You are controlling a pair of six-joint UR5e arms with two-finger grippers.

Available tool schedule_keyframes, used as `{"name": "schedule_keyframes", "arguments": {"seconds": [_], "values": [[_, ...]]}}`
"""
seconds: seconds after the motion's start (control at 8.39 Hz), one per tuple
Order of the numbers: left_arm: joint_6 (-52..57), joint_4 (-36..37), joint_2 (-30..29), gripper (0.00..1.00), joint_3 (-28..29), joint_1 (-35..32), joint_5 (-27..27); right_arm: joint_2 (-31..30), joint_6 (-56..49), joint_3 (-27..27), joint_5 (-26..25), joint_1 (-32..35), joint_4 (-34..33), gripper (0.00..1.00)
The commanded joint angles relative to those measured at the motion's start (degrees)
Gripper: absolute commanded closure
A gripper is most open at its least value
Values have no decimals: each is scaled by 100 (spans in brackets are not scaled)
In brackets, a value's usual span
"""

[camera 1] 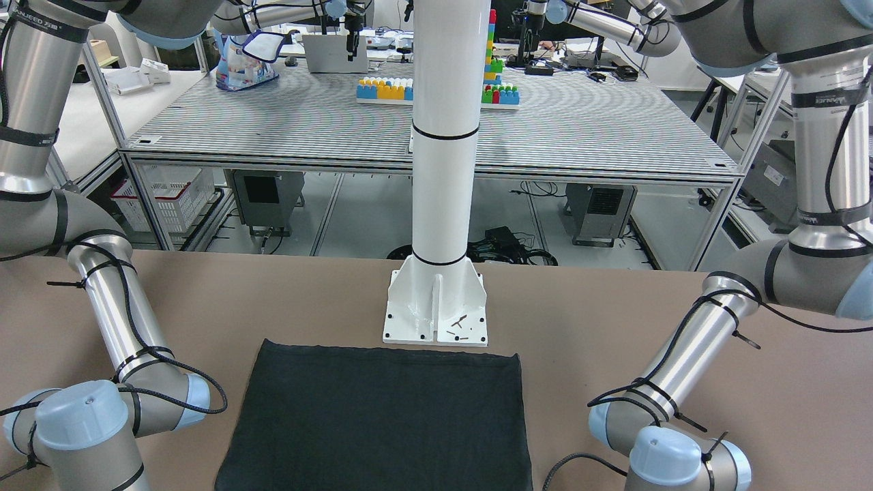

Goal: Fold clothes
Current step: 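Fold the sleeve with the left gripper inward over the shirt's chest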

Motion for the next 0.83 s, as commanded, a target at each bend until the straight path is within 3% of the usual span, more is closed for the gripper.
{"name": "schedule_keyframes", "arguments": {"seconds": [0.0, 0.48, 0.72], "values": [[-637, 853, -879, 100, 211, 169, 33, -162, -13, 21, 0, 3, 43, 6], [-1331, 1040, -2392, 100, 1844, 379, 322, -330, -13, 250, 0, -5, 35, 6], [-1438, 1031, -2439, 100, 1945, 441, 455, -339, -22, 250, -9, -5, 26, 6]]}}
